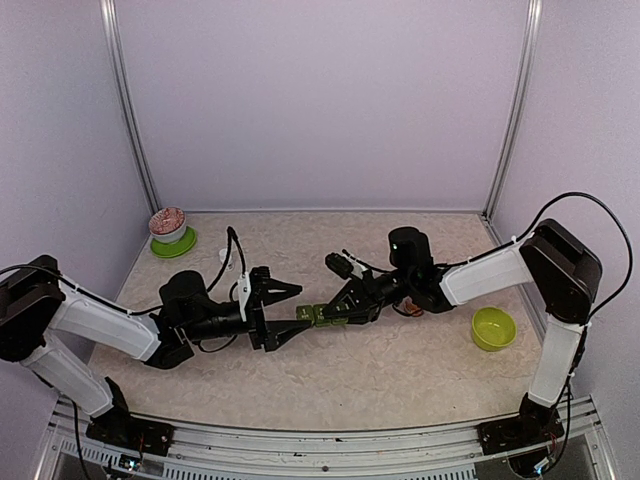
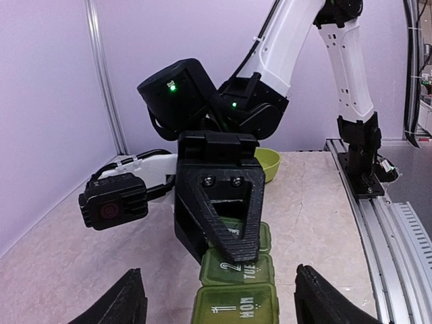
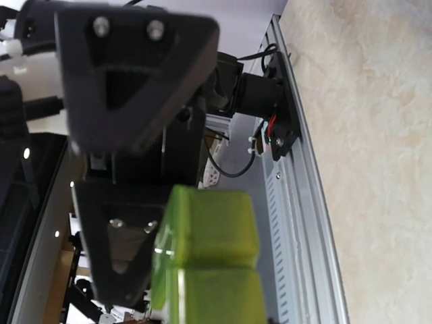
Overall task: Sort the pills into containers
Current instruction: Open the lid of the pill container.
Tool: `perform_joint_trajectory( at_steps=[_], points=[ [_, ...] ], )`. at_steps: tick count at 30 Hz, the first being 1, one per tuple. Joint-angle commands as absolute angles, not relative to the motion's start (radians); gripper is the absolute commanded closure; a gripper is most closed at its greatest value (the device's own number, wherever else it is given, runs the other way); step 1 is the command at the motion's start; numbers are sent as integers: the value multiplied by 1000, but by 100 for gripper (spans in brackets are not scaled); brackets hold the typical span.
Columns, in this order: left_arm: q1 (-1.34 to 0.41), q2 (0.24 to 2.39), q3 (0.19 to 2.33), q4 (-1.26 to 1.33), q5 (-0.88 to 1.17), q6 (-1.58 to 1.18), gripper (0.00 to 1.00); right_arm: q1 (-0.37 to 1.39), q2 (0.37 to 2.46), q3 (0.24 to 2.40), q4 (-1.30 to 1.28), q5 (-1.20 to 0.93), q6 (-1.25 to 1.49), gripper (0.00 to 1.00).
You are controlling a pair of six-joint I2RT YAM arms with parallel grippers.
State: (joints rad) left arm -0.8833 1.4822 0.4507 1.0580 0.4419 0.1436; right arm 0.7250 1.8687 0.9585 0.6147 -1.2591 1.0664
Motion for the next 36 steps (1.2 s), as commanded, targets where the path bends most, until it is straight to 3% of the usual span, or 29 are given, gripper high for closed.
perform_joint_trajectory(
  at_steps=[1, 9, 11, 12, 24, 36],
  points=[
    [-882, 1449, 467, 1058, 363, 128, 26, 729, 1870, 971, 575, -1252, 1021, 100],
    [-882, 1442, 480, 1073, 311, 93, 19, 729, 1869, 992, 471, -1238, 940, 100],
    [-883, 1434, 488, 1038, 351, 120, 2, 727, 1866, 992, 470, -1235, 942, 100],
    [-885, 1426, 493, 1005, 375, 142, 1, 726, 1864, 992, 471, -1235, 942, 100],
    [-927, 1389, 519, 708, 346, 344, 1, 723, 1853, 1005, 453, -1238, 939, 100],
    [-928, 1430, 559, 724, 211, 343, 1, 722, 1845, 998, 416, -1230, 908, 100]
  ],
)
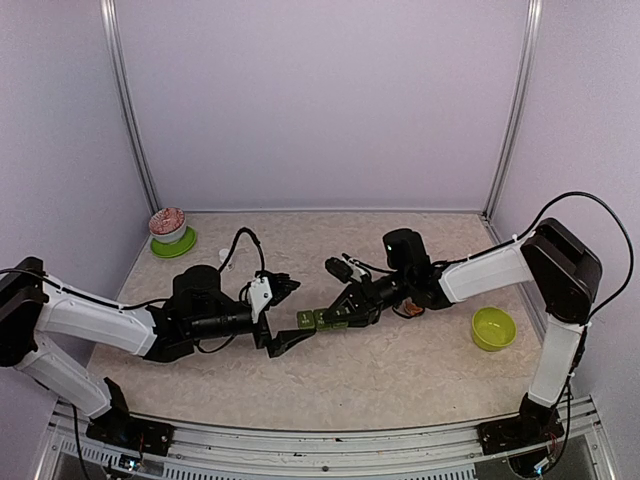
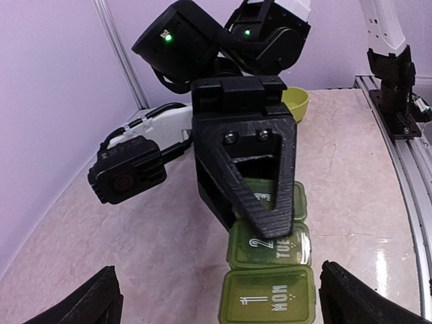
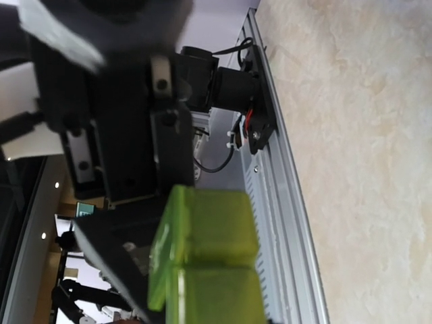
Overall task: Sort the pills into containers
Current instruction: Open the lid of the pill container.
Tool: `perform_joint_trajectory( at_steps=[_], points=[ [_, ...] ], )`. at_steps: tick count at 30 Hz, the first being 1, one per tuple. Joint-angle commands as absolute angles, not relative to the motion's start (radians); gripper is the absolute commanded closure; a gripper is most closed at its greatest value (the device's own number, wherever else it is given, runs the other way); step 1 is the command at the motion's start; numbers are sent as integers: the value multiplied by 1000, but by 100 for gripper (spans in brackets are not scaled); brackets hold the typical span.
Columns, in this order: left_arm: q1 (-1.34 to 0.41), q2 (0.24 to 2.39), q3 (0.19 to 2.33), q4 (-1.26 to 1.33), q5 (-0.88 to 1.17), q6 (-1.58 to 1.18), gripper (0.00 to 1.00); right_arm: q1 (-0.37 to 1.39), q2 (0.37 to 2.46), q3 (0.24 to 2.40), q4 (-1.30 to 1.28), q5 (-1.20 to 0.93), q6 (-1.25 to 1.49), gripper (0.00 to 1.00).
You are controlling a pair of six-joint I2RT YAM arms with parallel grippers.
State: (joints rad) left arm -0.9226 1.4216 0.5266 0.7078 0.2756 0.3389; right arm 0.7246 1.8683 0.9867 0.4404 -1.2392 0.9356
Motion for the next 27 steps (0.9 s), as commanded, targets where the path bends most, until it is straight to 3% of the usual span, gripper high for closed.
perform_joint_trajectory(
  at_steps=[1, 27],
  points=[
    [-928, 1430, 564, 728, 202, 338, 1, 722, 1847, 1000, 410, -1229, 901, 100],
    [-862, 1465, 649, 706, 30, 211, 1, 724, 1853, 1019, 301, -1217, 808, 100]
  ],
)
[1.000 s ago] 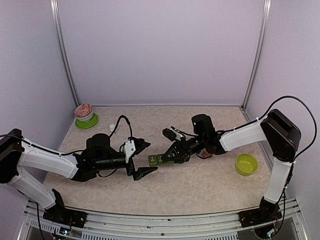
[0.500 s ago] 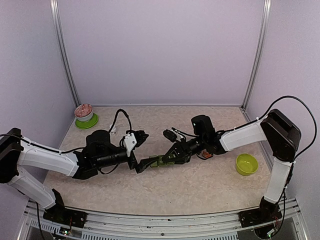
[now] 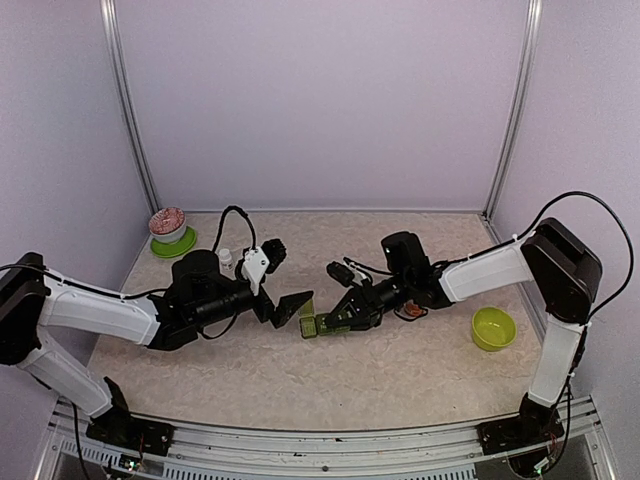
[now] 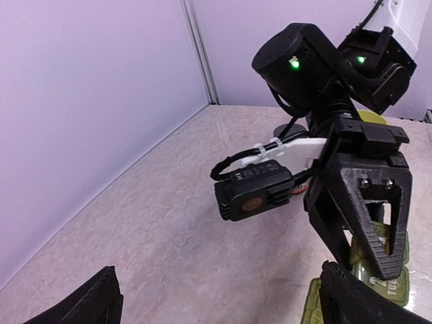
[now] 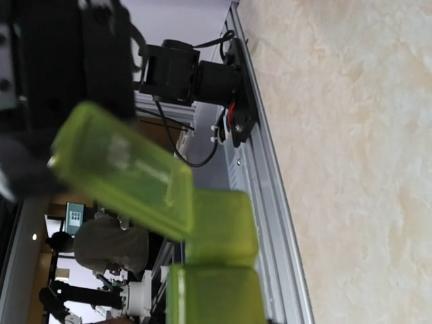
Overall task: Sort the pills into containers
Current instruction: Open the lid of the pill container.
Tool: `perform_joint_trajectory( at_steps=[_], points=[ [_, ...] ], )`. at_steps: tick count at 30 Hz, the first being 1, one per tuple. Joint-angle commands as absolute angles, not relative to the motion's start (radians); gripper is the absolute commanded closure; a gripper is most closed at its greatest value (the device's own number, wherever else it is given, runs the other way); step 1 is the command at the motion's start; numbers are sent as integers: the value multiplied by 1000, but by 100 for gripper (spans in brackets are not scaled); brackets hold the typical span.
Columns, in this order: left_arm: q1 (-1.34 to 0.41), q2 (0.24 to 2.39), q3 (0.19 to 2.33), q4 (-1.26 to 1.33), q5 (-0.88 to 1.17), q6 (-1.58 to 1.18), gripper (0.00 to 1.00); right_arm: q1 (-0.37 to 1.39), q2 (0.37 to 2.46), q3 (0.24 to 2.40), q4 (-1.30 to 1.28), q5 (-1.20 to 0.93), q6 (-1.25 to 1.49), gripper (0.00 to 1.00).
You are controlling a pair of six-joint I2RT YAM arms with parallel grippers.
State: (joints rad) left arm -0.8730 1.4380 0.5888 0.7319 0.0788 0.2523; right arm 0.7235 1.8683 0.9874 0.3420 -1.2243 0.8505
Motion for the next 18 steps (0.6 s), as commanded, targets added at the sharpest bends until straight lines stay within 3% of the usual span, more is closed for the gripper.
perform_joint_trajectory(
  at_steps=[1, 7, 18],
  points=[
    [-861, 1475, 664, 689, 26, 209, 1, 723, 1851, 1022, 296, -1215, 804, 100],
    [-848, 1538, 755, 542, 49, 196, 1, 724, 1846, 1044, 248, -1209, 771, 100],
    [-835, 1552, 736, 517, 80, 188, 1, 723, 1832, 1069, 243, -1218, 770, 100]
  ],
)
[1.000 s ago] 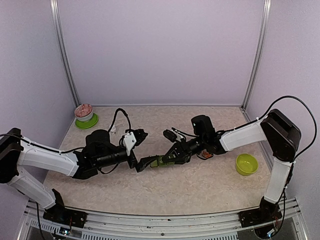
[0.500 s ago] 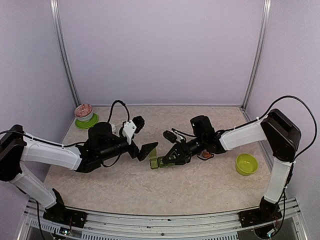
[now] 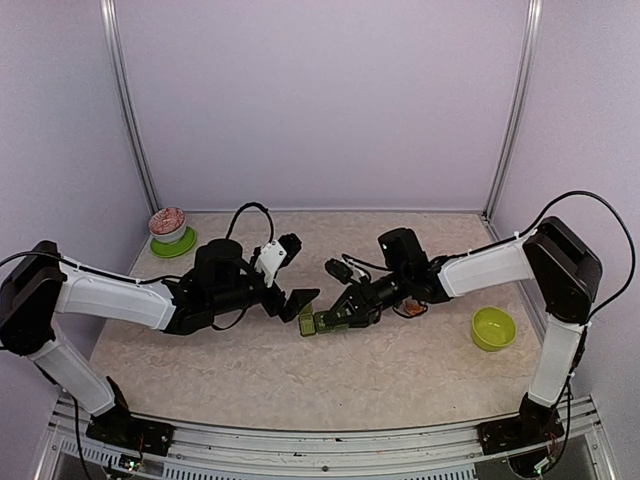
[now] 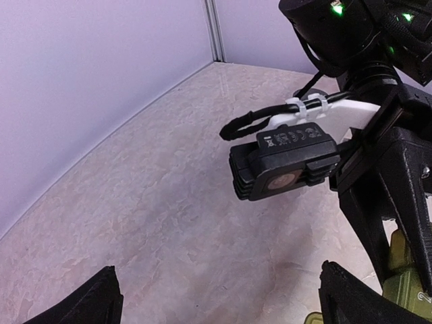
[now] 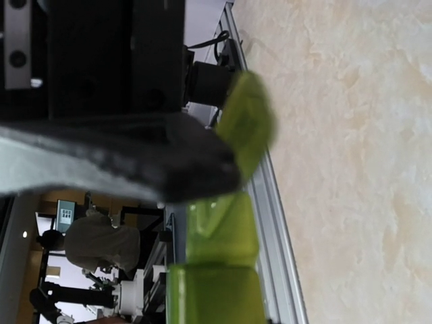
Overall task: Sort the pills into containers
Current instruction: Open the lid of the pill container, then place the pill container at the center of the board.
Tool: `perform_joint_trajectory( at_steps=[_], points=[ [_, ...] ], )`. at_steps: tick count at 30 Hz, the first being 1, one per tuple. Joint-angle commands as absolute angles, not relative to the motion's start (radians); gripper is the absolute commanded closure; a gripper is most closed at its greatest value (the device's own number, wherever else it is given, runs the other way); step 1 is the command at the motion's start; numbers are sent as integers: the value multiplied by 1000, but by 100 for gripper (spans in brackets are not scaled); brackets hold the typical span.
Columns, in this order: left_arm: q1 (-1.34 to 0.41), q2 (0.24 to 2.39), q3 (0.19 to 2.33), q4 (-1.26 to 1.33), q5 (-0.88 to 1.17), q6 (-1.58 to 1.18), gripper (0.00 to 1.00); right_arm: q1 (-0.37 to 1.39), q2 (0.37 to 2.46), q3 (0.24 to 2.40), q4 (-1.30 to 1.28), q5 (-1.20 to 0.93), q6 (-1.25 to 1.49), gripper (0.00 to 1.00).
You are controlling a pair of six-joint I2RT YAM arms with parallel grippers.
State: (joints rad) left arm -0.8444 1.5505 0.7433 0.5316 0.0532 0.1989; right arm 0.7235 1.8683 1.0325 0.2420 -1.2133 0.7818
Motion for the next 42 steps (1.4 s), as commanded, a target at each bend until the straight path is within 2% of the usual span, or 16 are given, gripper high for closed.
perform_joint_trajectory(
  at_steps=[1, 10, 20, 31, 42],
  points=[
    [-834, 1552, 733, 517, 87, 187, 1, 721, 1831, 1070, 247, -1220, 774, 100],
    [-811, 1557, 712, 536, 90, 151, 1, 717, 1824, 1084, 263, -1215, 789, 100],
    [-797, 1404, 647, 639, -78, 105, 1, 708, 1892, 1147, 119, -1167, 681, 100],
    [-822, 1274, 507, 620, -202, 45, 1, 698, 2055, 1337, -120, -1102, 507, 100],
    [-836, 1228, 443, 583, -228, 29, 1, 695, 2235, 1494, -272, -1045, 397, 100]
  ],
)
